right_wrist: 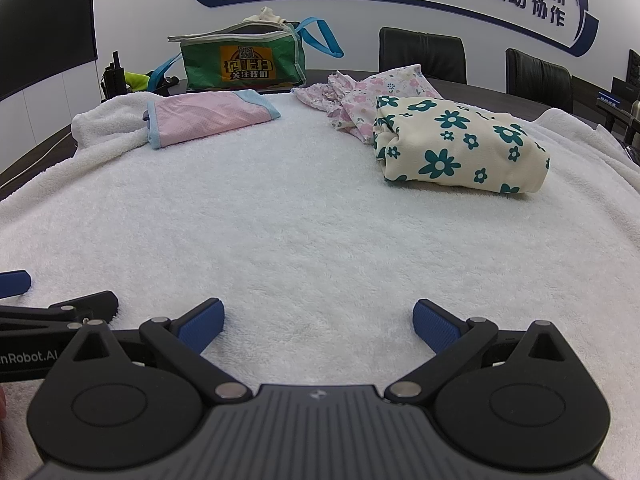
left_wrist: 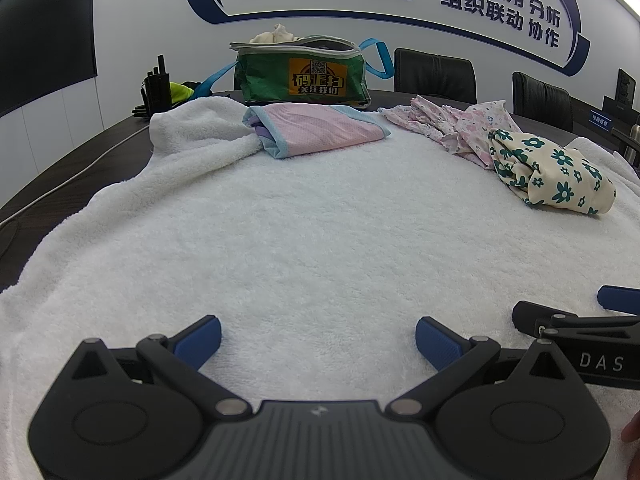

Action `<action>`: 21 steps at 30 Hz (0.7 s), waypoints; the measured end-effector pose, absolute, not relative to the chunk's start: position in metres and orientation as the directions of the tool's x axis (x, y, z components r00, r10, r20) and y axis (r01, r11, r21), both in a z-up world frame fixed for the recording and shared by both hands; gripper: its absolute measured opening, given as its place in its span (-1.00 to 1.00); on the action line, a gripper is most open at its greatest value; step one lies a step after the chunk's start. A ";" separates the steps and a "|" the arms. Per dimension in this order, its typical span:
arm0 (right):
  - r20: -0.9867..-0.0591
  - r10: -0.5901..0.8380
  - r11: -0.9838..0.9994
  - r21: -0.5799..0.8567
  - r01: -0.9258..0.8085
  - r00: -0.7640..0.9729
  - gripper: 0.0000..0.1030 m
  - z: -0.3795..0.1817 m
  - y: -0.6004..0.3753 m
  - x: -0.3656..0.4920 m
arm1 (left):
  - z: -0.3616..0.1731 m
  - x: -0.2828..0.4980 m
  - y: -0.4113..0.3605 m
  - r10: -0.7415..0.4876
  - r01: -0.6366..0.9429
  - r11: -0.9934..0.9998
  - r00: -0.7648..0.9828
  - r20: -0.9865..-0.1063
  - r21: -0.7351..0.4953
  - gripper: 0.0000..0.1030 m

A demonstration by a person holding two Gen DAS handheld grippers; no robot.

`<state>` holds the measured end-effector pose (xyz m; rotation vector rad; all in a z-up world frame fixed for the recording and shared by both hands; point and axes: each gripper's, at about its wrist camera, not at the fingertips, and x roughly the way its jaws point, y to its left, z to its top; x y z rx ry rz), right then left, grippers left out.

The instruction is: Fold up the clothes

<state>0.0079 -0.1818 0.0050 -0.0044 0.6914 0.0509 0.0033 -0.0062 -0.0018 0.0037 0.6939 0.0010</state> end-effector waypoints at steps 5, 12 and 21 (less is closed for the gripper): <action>-0.637 0.045 0.999 0.013 -0.048 0.769 0.99 0.005 -0.182 0.007 | -0.002 0.004 -0.007 0.002 0.000 1.000 0.769 -0.640 0.004 1.00; -0.637 0.045 0.999 0.013 -0.048 0.769 0.99 0.005 -0.182 0.008 | -0.002 0.004 -0.007 0.002 0.000 1.000 0.769 -0.640 0.004 1.00; -0.637 0.044 0.999 0.013 -0.047 0.769 0.99 0.005 -0.181 0.008 | -0.002 0.004 -0.009 0.002 0.000 1.000 0.769 -0.639 0.004 1.00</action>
